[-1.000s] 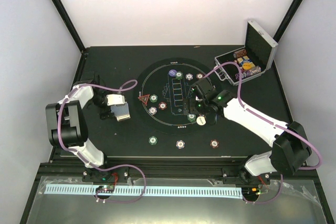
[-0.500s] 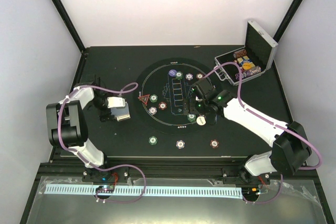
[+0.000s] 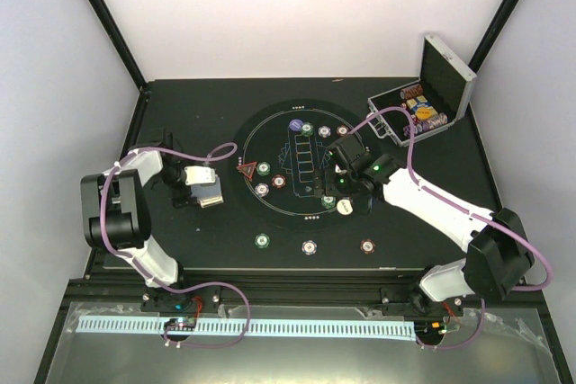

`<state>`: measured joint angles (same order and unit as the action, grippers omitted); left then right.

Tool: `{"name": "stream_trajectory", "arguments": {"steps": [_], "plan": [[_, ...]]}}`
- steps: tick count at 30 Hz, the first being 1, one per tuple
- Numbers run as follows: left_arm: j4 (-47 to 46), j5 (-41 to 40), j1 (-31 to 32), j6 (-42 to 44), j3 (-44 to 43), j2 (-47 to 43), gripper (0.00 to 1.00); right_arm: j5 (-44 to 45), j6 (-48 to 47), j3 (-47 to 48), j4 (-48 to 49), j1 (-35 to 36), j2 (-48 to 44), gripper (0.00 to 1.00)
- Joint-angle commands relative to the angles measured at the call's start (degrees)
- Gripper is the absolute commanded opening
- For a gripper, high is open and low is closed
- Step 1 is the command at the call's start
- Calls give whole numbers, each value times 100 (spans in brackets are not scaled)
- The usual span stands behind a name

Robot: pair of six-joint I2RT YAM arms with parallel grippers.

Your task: Distribute texas hold em gaming equipment

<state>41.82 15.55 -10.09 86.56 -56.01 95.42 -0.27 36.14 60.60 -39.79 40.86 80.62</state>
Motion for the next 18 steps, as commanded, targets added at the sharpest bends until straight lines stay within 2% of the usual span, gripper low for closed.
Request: {"name": "stream_trajectory", "arguments": {"steps": [1,12,18], "plan": [[-126,23,-29,-17,-118,189,99,-61,25,70,9,52,-90,97],[-14,53,2,67,-130,281,98,-110,-2,144,-11,45,-26,97],[72,23,7,-6,-286,469,90,-130,-2,167,-20,51,1,97]]}}
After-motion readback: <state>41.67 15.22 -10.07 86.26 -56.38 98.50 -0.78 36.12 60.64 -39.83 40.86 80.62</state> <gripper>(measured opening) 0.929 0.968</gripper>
